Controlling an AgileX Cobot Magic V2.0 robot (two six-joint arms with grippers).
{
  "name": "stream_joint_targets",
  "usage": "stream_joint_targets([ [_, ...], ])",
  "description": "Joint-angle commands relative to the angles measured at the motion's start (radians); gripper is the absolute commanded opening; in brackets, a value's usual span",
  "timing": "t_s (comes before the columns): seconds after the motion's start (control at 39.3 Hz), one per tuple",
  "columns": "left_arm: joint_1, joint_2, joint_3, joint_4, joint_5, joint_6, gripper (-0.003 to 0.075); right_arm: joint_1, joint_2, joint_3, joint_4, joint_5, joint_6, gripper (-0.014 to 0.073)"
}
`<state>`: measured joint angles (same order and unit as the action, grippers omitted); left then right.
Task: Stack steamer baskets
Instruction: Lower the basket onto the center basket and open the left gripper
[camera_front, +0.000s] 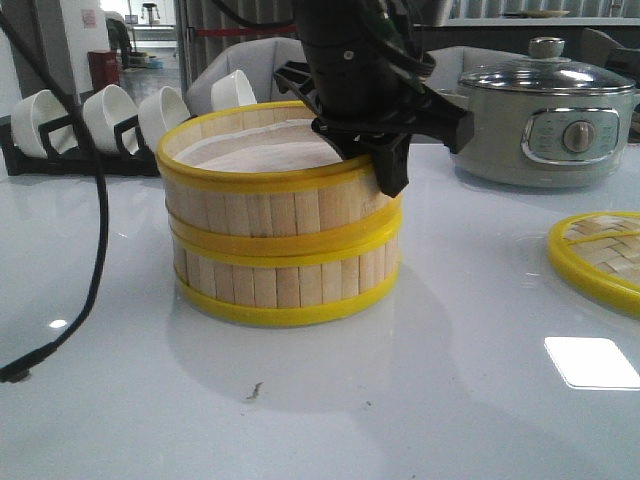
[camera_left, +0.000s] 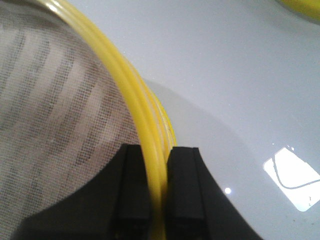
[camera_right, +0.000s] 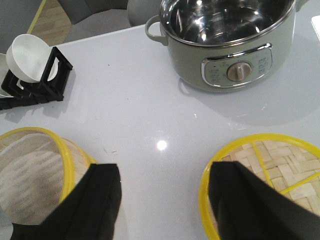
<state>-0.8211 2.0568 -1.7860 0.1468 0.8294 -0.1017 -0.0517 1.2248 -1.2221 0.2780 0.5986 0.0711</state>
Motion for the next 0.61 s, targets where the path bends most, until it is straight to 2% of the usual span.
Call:
stream_joint_targets([
  [0.0,-0.009,-0.060,-0.042,0.029,-0.072,0.006,0.0088,0.002,-0.021,-0.035,0.010,-0.068,-0.002,0.0496],
  [0.1,-0.009,-0.060,-0.042,0.029,-0.068,0.006,0.0127,0.002,-0.021,-0.035,0.010,-0.068,-0.002,0.0496],
  [0.25,-0.009,-0.060,-0.042,0.029,-0.061,0.006,0.0273,0.002,-0.021,-0.035,0.010,-0.068,-0.002,0.0496],
  [0.36,-0.009,-0.060,-0.042,0.029,-0.061,0.004,0.0341,0.002,-0.021,-0.035,0.010,-0.068,-0.002,0.0496],
  [0.58,-0.009,-0.060,-0.055,0.038,-0.050,0.004,0.0349,0.002,-0.021,-0.035,0.010,-0.068,-0.002,0.0496],
])
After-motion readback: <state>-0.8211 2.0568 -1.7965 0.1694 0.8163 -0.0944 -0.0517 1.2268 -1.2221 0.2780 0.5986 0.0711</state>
